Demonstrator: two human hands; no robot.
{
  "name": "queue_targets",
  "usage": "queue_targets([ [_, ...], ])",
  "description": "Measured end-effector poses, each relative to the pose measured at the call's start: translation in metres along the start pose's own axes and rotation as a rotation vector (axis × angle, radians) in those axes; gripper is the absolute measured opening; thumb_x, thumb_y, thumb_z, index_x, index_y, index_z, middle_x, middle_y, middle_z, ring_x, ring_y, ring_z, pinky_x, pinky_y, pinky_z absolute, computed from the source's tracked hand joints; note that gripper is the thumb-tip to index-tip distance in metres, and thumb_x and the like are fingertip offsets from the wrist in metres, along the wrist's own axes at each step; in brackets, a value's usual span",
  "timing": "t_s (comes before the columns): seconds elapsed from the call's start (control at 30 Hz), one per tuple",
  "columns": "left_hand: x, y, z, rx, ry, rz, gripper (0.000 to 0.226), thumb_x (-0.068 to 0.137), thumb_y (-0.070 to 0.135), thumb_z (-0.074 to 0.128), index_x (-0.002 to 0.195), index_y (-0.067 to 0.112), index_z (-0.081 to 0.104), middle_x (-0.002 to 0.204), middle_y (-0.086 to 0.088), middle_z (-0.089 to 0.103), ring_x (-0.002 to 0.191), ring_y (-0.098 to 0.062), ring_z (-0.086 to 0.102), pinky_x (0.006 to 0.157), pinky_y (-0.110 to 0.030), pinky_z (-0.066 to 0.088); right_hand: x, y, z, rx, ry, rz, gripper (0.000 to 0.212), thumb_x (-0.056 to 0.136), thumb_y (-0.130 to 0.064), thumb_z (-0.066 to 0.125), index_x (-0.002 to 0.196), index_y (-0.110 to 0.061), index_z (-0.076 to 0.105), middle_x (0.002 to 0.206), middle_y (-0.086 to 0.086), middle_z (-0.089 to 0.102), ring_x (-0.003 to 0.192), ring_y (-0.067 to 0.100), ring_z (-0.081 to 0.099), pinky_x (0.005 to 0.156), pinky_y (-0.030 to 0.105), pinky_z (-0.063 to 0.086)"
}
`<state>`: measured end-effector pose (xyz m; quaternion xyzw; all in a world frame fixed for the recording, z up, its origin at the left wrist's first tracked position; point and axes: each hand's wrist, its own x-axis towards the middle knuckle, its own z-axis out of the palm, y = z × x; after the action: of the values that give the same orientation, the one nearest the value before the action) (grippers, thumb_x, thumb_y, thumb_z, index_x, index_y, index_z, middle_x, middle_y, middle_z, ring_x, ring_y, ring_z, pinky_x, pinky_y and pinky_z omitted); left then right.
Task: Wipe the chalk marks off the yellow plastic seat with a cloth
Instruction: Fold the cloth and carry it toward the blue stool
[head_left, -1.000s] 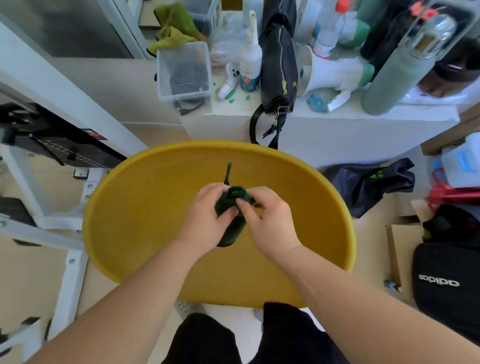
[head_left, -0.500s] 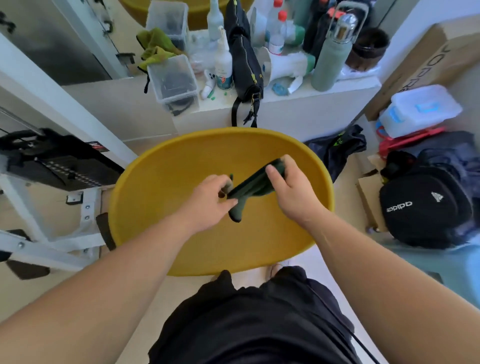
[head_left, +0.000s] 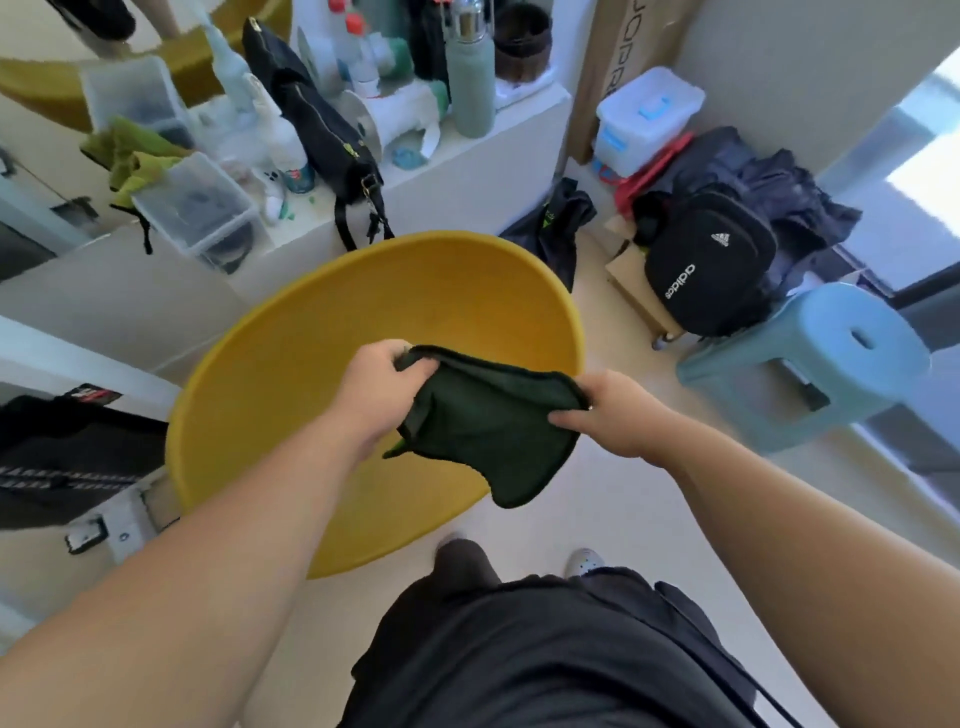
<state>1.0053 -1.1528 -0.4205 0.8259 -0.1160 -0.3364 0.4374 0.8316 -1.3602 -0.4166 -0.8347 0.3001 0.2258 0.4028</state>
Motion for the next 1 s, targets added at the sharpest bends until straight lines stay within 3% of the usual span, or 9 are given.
queue_targets([
  [0.07,-0.005,0.002,0.015,-0.010,-0.051,-0.035,0.028,0.097,0.037,0.056,0.085,0.013,0.063,0.084,-0.006,0.069,0.076,-0.022,0.062,0.065,-0.035,0.045,-0.014,0.018,0.000,0.288,0.090,0.040,0.015,0.103,-0.028,0.060,0.107,-0.018,0.070,0.095,-0.003,0.070,0.088,0.013,0.063,0.075,0.028,0.050],
  [0.17,-0.010,0.005,0.042,-0.069,-0.110,-0.125,0.025,0.101,0.044,0.045,0.105,0.026,0.062,0.108,0.000,0.069,0.098,-0.021,0.065,0.087,-0.042,0.054,-0.029,0.050,-0.003,0.634,0.195,0.056,0.016,0.105,-0.029,0.055,0.110,-0.023,0.069,0.107,0.004,0.074,0.102,0.028,0.070,0.094,0.045,0.057],
  [0.3,-0.015,0.023,0.093,-0.140,-0.189,-0.235,0.032,0.097,0.044,0.056,0.111,0.015,0.055,0.112,-0.008,0.067,0.099,-0.027,0.067,0.084,-0.049,0.058,-0.049,0.092,-0.019,0.804,0.320,0.078,0.019,0.106,-0.031,0.054,0.109,-0.015,0.065,0.110,0.017,0.070,0.101,0.040,0.071,0.092,0.058,0.057],
  [0.4,-0.022,0.042,0.141,-0.193,-0.242,-0.337,0.039,0.086,0.022,0.074,0.113,0.010,0.049,0.113,-0.013,0.064,0.094,-0.027,0.067,0.077,-0.046,0.060,-0.064,0.133,-0.040,0.890,0.445,0.127,0.016,0.107,-0.032,0.053,0.109,-0.022,0.065,0.110,0.010,0.071,0.106,0.031,0.070,0.091,0.055,0.060],
  [0.53,-0.040,0.070,0.214,-0.237,-0.306,-0.341,0.049,0.086,-0.008,0.061,0.126,0.014,0.042,0.115,-0.018,0.057,0.096,-0.032,0.064,0.081,-0.044,0.058,-0.085,0.202,-0.073,1.001,0.509,0.176,0.015,0.107,-0.032,0.054,0.110,-0.021,0.064,0.112,0.010,0.070,0.105,0.030,0.070,0.087,0.053,0.062],
  [0.7,-0.059,0.119,0.306,-0.323,-0.309,-0.220,0.031,0.082,-0.010,0.065,0.102,0.011,0.054,0.108,-0.023,0.059,0.089,-0.033,0.064,0.078,-0.046,0.055,-0.124,0.295,-0.122,0.984,0.482,0.171,0.025,0.096,-0.017,0.069,0.118,-0.025,0.062,0.111,0.010,0.073,0.096,0.025,0.075,0.080,0.045,0.064],
  [0.83,-0.068,0.162,0.357,0.067,-0.412,-0.041,0.038,0.062,0.001,0.085,0.093,0.012,0.067,0.096,-0.016,0.068,0.087,-0.030,0.069,0.074,-0.041,0.059,-0.153,0.351,-0.162,0.904,0.571,0.148,0.020,0.092,-0.010,0.069,0.098,-0.029,0.072,0.088,0.006,0.072,0.082,0.023,0.067,0.077,0.045,0.057],
  [0.9,-0.070,0.177,0.382,0.322,-0.407,0.107,0.036,0.067,-0.001,0.081,0.097,0.014,0.068,0.095,-0.006,0.067,0.085,-0.021,0.067,0.067,-0.031,0.057,-0.160,0.370,-0.179,0.899,0.598,0.133,0.018,0.093,-0.008,0.069,0.090,-0.024,0.077,0.092,-0.001,0.074,0.087,0.019,0.067,0.082,0.040,0.058],
  [1.0,-0.059,0.195,0.414,0.704,-0.297,0.371,0.022,0.077,0.003,0.065,0.091,0.020,0.068,0.095,0.002,0.064,0.089,-0.018,0.060,0.070,-0.029,0.051,-0.165,0.394,-0.203,0.870,0.552,0.117,0.018,0.089,-0.012,0.078,0.104,-0.022,0.078,0.106,0.000,0.075,0.100,0.020,0.070,0.093,0.042,0.059],
])
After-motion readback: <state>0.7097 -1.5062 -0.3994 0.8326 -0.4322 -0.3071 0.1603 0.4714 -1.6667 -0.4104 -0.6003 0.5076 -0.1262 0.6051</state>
